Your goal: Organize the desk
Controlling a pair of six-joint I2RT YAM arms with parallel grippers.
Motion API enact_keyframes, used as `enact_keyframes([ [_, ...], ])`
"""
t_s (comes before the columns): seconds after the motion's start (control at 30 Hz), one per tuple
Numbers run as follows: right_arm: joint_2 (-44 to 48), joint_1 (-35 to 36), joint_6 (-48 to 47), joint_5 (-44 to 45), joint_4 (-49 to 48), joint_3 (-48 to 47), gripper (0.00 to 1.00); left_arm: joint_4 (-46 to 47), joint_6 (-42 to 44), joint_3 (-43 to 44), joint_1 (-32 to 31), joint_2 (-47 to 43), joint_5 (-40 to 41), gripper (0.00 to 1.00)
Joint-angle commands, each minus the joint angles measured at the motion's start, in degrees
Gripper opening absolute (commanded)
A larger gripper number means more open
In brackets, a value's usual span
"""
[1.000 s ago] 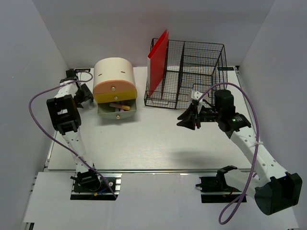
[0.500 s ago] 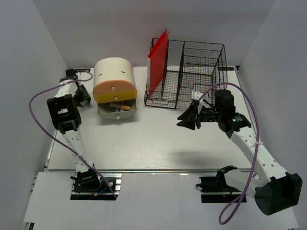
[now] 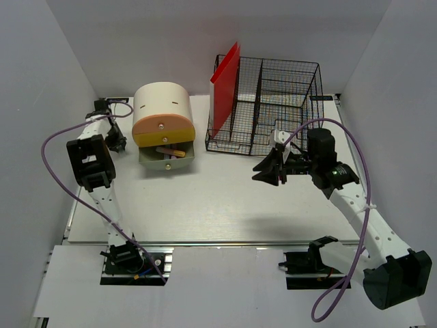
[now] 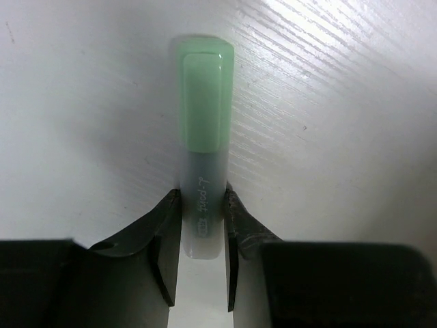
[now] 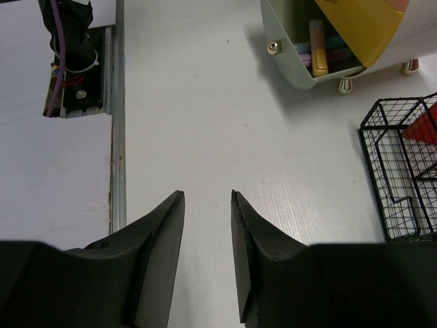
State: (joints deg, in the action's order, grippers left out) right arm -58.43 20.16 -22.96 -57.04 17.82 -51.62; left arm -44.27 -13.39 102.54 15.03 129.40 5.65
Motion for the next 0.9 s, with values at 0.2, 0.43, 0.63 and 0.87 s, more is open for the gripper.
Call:
enact_keyframes([
  [0.2,2.45,-0.39,-1.56,-2.11,0.19,-0.5,0.4,4.45,-6.72,-12.09,1.94,-15.01,-1.69,0.0],
  [0.43,4.2,-0.48,-1.74,-1.41,-0.33,-0.15,0.4,14.29,-14.99,-28.52,1.94,-36.05,-5.56,0.0],
  [0.63,5.0,-0.74,-1.38,-1.85,-0.95,0.2,0.4,14.48,-18.6,-35.03,1.94,-51.58,-10.65,0.0],
  [0.87,5.35,-0.74,-1.56,-0.8,-1.3,0.64,0.37,14.92,-30.35,-44.0,0.62,-64.09,-21.72,0.0],
])
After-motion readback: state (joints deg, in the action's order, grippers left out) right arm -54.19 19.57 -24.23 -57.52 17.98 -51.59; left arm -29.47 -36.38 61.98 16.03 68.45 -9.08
